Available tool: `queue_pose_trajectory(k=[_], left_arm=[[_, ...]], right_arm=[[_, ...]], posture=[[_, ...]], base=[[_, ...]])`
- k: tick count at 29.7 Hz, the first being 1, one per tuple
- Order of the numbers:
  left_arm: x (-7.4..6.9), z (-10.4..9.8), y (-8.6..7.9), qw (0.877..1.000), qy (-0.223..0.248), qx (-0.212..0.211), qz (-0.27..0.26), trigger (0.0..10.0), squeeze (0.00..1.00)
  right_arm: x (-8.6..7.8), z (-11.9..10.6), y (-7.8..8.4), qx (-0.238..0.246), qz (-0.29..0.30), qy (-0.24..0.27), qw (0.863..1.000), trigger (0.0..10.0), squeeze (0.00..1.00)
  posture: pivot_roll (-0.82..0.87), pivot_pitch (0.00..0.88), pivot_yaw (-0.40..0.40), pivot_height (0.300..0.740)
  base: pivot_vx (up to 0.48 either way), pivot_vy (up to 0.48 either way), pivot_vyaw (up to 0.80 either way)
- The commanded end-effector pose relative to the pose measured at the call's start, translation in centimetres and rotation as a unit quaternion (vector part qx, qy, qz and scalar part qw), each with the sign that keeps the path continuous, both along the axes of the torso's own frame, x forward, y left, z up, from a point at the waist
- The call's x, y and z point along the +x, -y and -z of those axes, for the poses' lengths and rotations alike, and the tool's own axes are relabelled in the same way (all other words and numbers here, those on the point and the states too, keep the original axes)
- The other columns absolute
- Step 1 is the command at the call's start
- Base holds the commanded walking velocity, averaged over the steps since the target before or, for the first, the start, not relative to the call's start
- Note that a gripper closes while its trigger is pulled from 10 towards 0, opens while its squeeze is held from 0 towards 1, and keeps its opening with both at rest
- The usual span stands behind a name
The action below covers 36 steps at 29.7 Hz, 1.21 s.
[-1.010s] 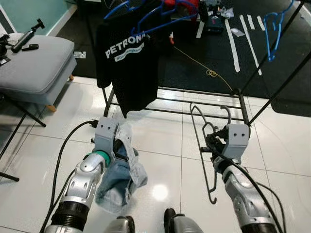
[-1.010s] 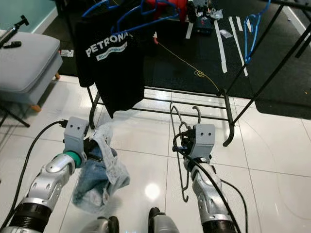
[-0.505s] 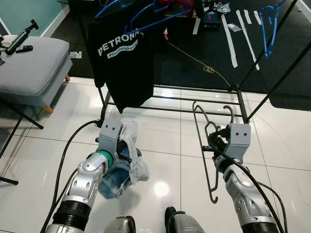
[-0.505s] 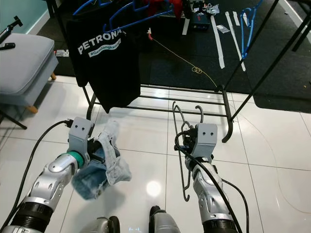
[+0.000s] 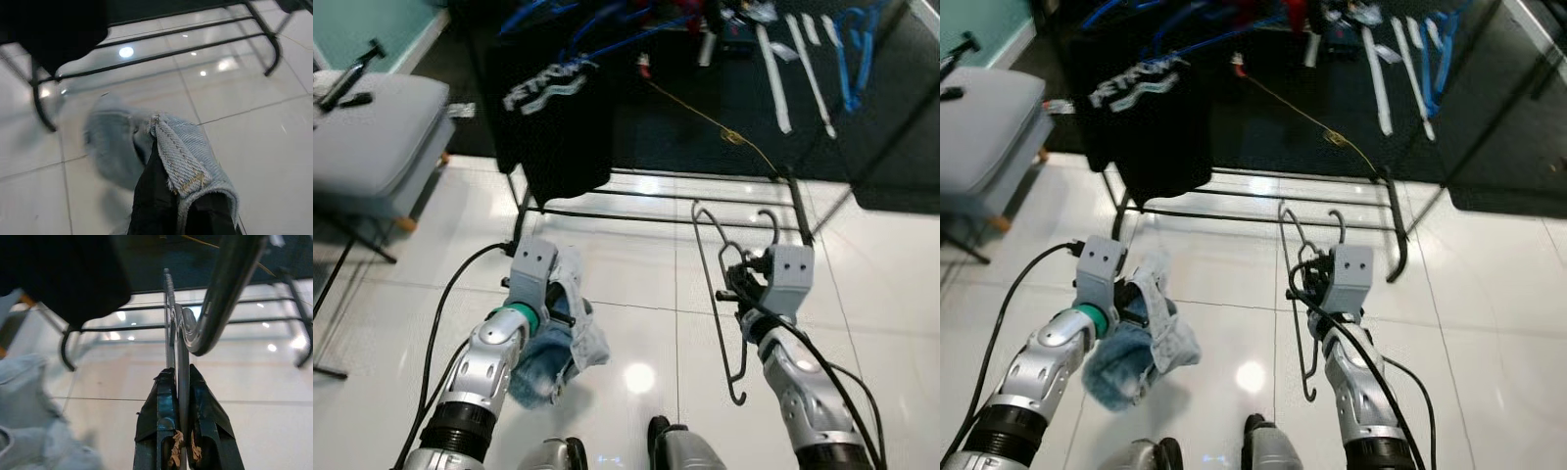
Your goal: Hang hanger
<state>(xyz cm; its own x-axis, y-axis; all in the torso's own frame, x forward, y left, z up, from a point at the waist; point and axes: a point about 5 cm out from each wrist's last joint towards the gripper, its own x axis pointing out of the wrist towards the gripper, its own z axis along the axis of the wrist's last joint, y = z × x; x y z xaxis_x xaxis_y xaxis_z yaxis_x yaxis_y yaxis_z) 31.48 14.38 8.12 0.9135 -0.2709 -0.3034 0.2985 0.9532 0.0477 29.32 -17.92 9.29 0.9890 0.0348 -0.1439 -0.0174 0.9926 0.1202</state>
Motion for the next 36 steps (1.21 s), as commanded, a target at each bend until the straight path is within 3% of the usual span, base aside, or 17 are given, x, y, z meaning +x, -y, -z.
queue_pose_trajectory(k=[1, 14, 21, 36], left_arm=[[-0.13, 0.15, 0.54, 1.0, 0.003, -0.002, 0.006, 10.0, 0.0], [-0.14, 0.06, 0.42, 1.0, 0.004, -0.003, 0.002, 10.0, 0.0], [-0.13, -0.08, 0.5, 1.0, 0.007, -0.005, 0.008, 10.0, 0.0], [0.06, -0.75, 0.75, 0.999, 0.017, 0.001, 0.031, 10.0, 0.0]], right_arm=[[-0.42, 0.58, 0.49, 0.006, 0.011, -0.015, 1.0, 10.0, 0.0], [-0.42, 0.64, 0.04, 0.014, -0.003, -0.022, 1.0, 10.0, 0.0], [-0.39, 0.66, 0.07, 0.015, -0.003, -0.024, 1.0, 10.0, 0.0], [-0.54, 0.96, 0.01, 0.029, 0.003, -0.029, 0.999, 10.0, 0.0]], posture=[[-0.06, 0.118, 0.05, 0.74], [-0.06, 0.12, 0.046, 0.74], [-0.06, 0.119, 0.046, 0.74], [-0.05, 0.111, 0.055, 0.74]], base=[[0.0, 0.0, -0.8], [0.0, 0.0, -0.12], [0.0, 0.449, 0.0], [0.0, 0.0, 0.0]])
